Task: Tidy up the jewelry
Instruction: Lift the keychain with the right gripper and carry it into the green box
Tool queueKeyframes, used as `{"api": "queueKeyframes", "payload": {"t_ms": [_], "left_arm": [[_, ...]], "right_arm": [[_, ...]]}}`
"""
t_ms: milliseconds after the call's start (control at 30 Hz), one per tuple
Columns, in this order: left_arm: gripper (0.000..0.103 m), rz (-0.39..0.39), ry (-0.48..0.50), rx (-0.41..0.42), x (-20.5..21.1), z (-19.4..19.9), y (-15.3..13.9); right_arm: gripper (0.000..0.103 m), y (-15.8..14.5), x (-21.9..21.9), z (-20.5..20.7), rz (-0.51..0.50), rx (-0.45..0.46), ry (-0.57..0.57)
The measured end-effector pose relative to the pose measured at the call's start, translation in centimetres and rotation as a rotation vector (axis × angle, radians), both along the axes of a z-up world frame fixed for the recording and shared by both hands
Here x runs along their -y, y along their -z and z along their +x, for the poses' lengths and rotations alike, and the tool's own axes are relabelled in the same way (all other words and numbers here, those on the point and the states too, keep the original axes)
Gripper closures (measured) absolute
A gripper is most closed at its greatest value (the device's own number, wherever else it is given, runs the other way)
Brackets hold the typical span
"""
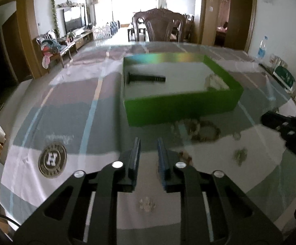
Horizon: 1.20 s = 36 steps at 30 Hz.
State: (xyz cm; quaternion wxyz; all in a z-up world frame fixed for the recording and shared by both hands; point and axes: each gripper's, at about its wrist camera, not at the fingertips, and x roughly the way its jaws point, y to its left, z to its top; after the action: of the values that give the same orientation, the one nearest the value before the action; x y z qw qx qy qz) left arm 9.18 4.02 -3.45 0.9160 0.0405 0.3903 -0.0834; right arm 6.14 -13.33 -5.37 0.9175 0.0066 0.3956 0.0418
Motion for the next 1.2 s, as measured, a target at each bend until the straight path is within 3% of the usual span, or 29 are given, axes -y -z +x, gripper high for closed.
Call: {"api": "queueKeyframes", "payload": {"t_ms": [33,100,367,467,533,567,600,700,800,967,1100,1200], "left_arm": [[0.068,0.004,0.000,-0.013,-0.1,-0.2,0.6],[0.052,0.016,-0.010,-0.036,-0.6,-0.7,2.0],[0.047,0.031,-0.006,-0.131,-1.0,-1.7,6.0],[0.054,0.040,0.002,-0.154,-0.7,-1.5,7.0],[0.061,0.034,0.005,-0.146,-0.6,-1.7,7.0],[0.076,0.033,0.006,-0.145,-0.6,-1.8,6.9],[0.085,0.030,0.007,-0.145,-0.6,-1.8,6.8],[0.085,0.024,0.005,-0.143,-0.7,-2.0,6.8],[0.085,0.010,-0.002,-0.129,-1.0,-2.0,6.2],[0.085,0.008,0.009,-0.064,-1.0,-0.9,2.7],[0.085,0.004,0.038,0.043,0.3,1.8,-1.2],[0.085,-0.037,0.080,0.040,1.6,4.9,-2.7]], "right_arm": [[0.042,1.3,0.0,0.1,-0.008,-0.025,0.013],[0.039,3.0,-0.1,0.3,-0.018,-0.063,0.019],[0.039,7.0,-1.3,0.7,-0.049,-0.155,0.014],[0.052,7.2,-1.6,0.4,-0.060,-0.148,0.010],[0.067,7.1,-1.6,0.2,-0.057,-0.147,0.003],[0.074,7.1,-1.6,0.0,-0.057,-0.149,0.001],[0.075,7.0,-1.6,-0.1,-0.056,-0.150,-0.003],[0.077,7.0,-1.3,-0.3,-0.041,-0.144,-0.009],[0.078,6.0,-1.0,-0.4,-0.025,-0.125,-0.003],[0.078,2.2,-0.7,0.3,-0.018,-0.044,-0.008],[0.078,-1.8,-1.0,1.6,-0.016,0.083,-0.011],[0.078,-3.7,-1.6,4.6,0.010,0.086,-0.033]]}}
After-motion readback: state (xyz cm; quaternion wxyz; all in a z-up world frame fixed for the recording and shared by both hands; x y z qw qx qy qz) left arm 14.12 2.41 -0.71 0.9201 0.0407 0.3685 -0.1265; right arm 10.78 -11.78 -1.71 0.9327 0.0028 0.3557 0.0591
